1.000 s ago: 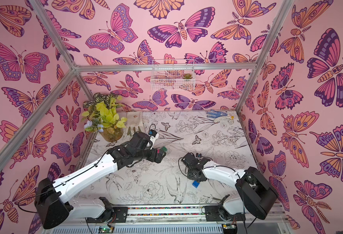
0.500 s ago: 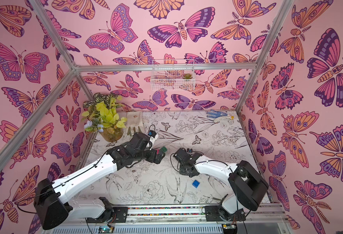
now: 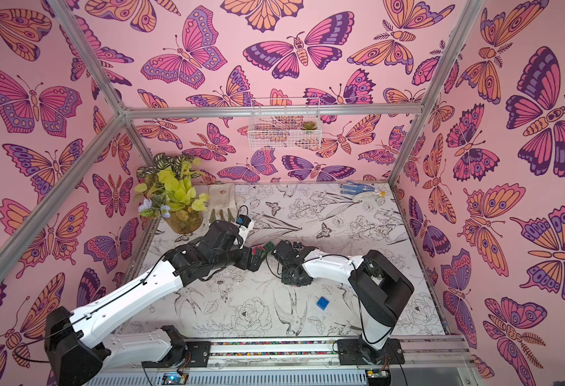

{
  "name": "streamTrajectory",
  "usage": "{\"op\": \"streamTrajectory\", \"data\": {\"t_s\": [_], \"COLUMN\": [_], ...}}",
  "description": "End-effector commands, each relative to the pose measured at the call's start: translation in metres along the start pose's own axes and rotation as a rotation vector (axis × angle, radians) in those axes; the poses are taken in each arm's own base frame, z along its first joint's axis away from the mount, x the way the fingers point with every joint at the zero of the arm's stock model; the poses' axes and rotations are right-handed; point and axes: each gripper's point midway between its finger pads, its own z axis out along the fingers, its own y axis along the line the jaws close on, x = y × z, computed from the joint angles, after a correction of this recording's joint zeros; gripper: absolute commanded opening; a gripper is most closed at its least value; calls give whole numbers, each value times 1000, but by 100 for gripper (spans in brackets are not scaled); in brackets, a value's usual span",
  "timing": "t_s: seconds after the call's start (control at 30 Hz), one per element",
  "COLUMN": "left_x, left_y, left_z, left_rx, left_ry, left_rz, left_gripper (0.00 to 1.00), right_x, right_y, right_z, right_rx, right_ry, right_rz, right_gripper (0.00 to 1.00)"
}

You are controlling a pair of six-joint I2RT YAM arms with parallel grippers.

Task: Assemble the letter v with lego
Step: Move the lego brick at the center of the board, then pick up the lego brick from the center of the board.

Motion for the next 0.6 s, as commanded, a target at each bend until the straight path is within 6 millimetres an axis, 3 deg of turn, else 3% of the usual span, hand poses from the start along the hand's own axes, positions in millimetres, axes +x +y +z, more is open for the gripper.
{"op": "streamTrajectory", "data": {"t_s": [0.0, 0.13, 0.23, 0.37, 0.57], "left_x": [10, 11, 10, 9, 8], "left_y": [6, 8, 8, 8, 6], "left_z": [-4, -5, -8, -10, -12], "left_rx": [-28, -35, -33, -32, -20], "left_ry": [17, 14, 4, -3, -14], "left_rz": [1, -2, -2, 4, -7], "left_gripper": [100, 100, 100, 100, 100], "right_x": [-6, -15, -19, -12, 13], "right_y": [4, -4, -16, -49, -80], "right_z": [-9, -31, -54, -84, -97], "right_rx": [-5, -1, -3, 23, -61], "right_ry": [-35, -101, -156, -217, -245], "right_rz": [10, 22, 42, 94, 209], "right_gripper": [57, 99, 99, 99, 99]}}
